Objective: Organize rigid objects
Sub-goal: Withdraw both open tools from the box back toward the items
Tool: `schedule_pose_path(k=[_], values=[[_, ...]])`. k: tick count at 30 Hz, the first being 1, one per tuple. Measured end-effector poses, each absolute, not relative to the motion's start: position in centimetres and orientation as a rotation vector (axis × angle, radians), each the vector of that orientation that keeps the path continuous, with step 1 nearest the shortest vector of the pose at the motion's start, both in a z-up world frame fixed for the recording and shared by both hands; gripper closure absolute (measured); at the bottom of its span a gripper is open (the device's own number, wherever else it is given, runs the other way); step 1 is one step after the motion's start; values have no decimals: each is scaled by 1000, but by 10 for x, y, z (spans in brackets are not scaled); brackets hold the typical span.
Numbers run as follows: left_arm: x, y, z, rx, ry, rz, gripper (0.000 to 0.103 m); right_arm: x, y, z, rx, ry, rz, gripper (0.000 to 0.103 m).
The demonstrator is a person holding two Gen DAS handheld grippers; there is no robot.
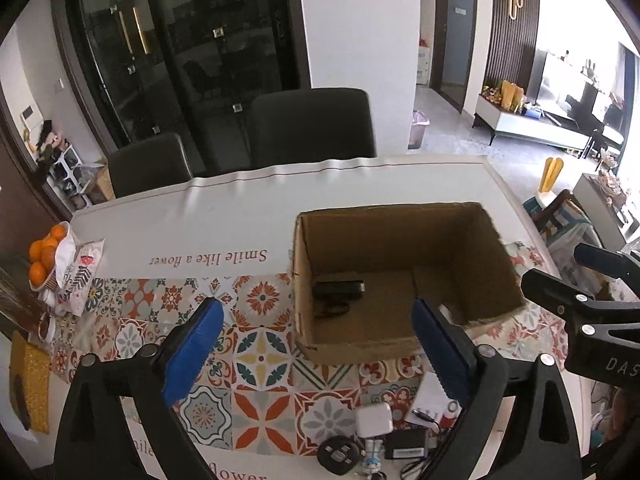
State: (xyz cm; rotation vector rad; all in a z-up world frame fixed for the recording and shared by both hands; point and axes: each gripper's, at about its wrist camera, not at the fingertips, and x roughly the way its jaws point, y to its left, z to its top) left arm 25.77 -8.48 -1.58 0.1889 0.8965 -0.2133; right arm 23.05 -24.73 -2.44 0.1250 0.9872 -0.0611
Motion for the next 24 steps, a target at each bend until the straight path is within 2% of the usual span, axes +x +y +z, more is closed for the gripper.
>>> schedule_pose_path(k=[11,24], values=[[212,-100,-8,196,870,-261,1,177,-264,-13,122,953,-82,14],[176,-120,-35,221,937,-296,1,136,-283,-34,141,996,-119,14]])
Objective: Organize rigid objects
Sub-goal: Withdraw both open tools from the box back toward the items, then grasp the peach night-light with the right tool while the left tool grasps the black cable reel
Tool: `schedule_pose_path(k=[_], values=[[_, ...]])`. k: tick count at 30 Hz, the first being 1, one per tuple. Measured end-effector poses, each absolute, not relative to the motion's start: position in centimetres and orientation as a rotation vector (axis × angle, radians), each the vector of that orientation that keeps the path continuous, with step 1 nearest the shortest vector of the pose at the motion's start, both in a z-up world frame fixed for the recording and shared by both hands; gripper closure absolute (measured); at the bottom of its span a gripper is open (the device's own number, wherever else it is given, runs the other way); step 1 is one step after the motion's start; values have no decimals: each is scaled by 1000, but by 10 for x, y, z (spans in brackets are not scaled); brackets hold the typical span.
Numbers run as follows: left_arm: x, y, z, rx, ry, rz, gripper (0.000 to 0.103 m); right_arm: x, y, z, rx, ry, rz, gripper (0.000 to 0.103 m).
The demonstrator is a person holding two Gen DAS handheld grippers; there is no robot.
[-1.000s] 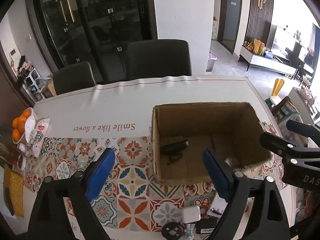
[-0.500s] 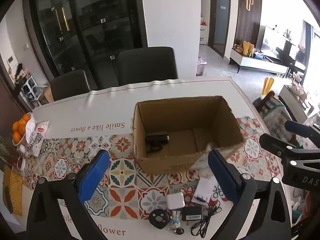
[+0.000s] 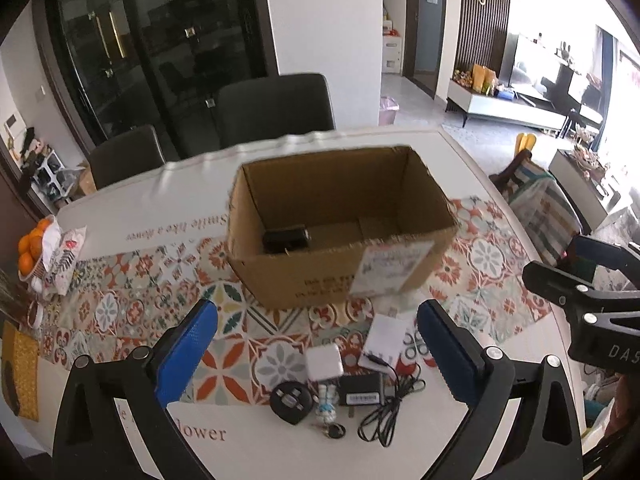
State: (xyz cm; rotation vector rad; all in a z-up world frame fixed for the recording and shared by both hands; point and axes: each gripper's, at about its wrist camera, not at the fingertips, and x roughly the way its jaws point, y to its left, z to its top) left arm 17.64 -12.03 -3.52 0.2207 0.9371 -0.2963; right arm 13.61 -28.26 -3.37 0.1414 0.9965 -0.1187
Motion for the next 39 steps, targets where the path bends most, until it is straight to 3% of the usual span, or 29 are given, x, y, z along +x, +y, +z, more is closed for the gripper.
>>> schedule_pose_path(k=[39], values=[[162,-172,-194,381,1290,-253,1,118,-308,-221,217,1445,-128,14]])
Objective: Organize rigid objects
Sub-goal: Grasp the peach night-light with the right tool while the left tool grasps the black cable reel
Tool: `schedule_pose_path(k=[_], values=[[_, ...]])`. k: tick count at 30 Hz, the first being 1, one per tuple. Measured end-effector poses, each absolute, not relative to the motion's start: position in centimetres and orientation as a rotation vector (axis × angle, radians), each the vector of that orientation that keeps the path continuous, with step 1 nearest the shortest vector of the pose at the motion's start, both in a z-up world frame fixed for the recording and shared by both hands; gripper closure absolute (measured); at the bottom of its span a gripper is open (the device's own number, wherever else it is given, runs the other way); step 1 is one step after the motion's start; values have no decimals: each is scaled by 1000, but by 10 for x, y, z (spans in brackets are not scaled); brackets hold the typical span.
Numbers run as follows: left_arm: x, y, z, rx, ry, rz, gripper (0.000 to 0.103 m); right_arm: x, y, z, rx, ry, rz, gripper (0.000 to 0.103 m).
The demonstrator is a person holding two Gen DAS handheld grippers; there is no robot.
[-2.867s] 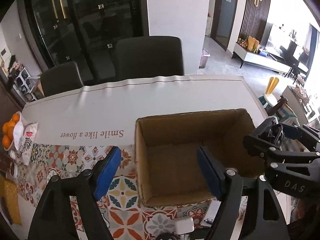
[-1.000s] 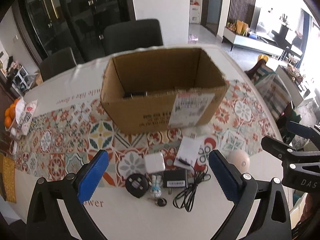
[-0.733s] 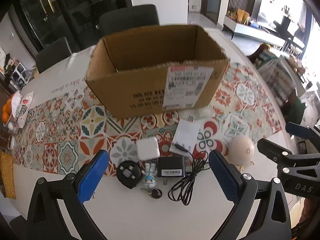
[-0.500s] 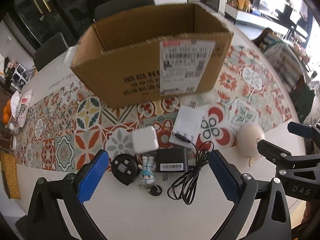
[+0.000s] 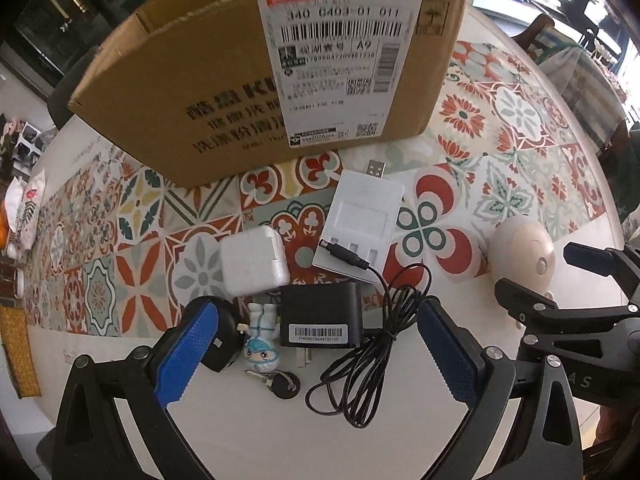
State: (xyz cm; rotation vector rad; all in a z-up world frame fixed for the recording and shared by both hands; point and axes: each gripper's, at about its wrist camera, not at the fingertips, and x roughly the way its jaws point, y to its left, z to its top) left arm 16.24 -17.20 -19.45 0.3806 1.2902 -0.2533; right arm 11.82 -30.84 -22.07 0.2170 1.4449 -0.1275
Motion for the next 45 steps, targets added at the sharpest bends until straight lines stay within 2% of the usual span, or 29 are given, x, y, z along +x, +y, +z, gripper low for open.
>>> schedule_pose_path(k=[9,12,14,20,35,45], values=[[166,-175,-210,379,1320,-244,2,125,-311,-246,237,1478,-137,15],[167,-175,-212,376,1324,-244,1,127,-307,-251,217,1474,-145,21],[167,-174,-212,373,1324,-246,1,128,-304,-251,200,1469,-156,28],[166,-169,-208,355,1315,-252,2,135,-295,-252,209,1469,-157,28],[155,-98,-161,211,1258,-201,2,126,-248,-169,164,1323,-56,28],[155,-56,-172,152,1302,-137,2,132,-213,-165,110,1319,30,28]])
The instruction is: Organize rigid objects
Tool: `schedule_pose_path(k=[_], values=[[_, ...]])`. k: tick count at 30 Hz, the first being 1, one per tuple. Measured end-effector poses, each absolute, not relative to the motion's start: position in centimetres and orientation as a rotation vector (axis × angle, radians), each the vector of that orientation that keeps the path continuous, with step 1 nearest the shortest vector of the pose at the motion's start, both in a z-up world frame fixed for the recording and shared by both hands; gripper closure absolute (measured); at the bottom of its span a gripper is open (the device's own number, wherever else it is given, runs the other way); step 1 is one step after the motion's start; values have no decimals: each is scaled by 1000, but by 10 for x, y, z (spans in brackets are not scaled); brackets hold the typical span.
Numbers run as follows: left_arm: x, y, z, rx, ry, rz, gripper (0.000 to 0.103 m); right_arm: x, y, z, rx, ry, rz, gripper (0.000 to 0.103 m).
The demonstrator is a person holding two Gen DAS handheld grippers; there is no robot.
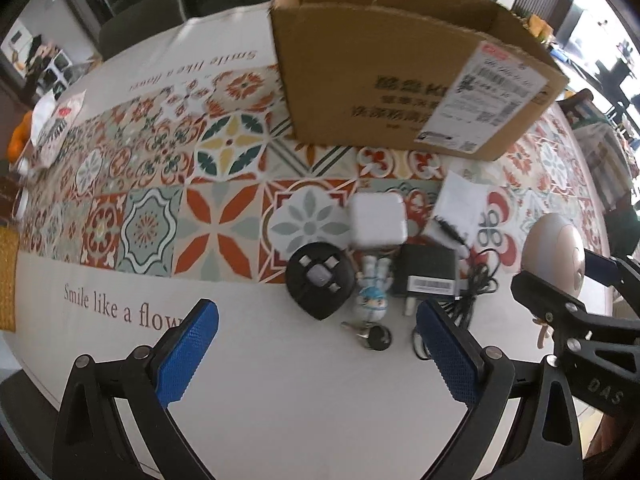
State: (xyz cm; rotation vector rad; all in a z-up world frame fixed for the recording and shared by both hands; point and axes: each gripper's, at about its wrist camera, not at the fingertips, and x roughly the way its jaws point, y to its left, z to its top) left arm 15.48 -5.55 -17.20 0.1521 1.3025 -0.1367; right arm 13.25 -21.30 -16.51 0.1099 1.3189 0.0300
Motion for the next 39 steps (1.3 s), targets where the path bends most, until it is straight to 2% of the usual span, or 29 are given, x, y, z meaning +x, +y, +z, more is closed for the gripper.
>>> schedule_pose_path(k=[7,11,17,21,34,39], values=[[169,-50,-195,142,1351,-108,7,145,-202,-179,97,1355,40,28],[181,-51,-207,124,1373,-90,20,152,-199,-185,83,1368,45,28],[191,-52,-220,92,1397,-97,28,157,-200,-194,89,1389,47,28],[197,-53,-229,86,1425,-93,39,159,-201,-198,93,1398,45,28],[187,-38,-236,74,1444,-76,42,159,-196,-205,103,1409,61,28],[183,-41,-245,86,1448,-83,48,158,-195,-207,103,1415,66,28]])
